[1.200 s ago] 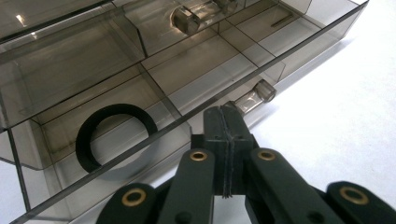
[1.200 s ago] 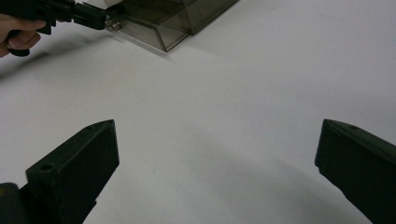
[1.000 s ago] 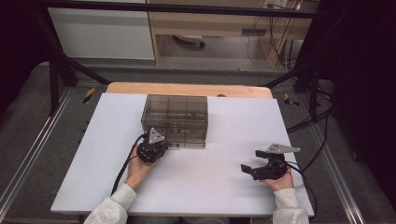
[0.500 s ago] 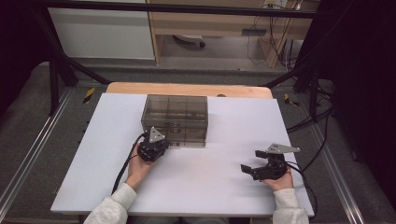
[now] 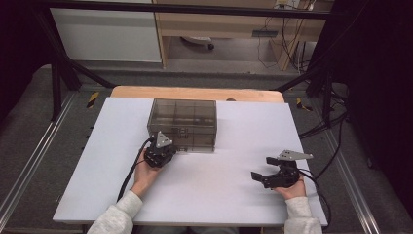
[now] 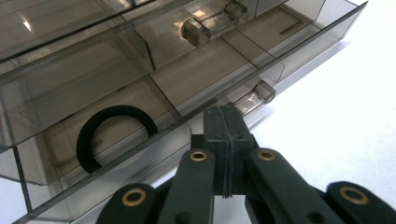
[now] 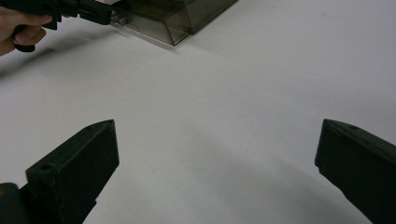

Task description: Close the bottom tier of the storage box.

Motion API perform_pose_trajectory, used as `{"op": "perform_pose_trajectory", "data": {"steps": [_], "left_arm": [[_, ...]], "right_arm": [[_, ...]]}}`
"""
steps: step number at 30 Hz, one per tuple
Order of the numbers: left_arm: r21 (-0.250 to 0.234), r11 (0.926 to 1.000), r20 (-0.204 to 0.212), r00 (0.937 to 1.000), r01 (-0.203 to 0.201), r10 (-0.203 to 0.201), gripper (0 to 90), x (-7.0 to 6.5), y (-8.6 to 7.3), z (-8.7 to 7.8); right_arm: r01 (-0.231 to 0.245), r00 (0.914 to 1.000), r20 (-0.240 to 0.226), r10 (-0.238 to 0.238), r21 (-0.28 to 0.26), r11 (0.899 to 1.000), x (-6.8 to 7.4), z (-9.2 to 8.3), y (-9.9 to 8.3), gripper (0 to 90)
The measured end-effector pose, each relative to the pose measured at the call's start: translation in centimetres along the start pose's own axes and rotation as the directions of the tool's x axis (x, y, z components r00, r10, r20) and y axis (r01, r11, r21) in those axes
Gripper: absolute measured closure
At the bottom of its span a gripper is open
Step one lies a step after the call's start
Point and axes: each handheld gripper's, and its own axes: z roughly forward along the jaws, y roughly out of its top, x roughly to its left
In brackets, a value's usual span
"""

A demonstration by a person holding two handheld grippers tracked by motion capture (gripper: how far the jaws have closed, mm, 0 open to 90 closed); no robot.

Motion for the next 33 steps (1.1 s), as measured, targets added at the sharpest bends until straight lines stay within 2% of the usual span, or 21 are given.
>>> {"op": "perform_pose_trajectory", "data": {"steps": [33], "left_arm": [[-0.013, 0.9999, -0.017, 0.9998, -0.006, 0.006, 89.5, 0.41, 0.36, 0.55]], "right_arm": [[-0.001, 1.0000, 0.001, 0.001, -0.003, 1.000, -0.05, -0.05, -0.02, 0.2]]}}
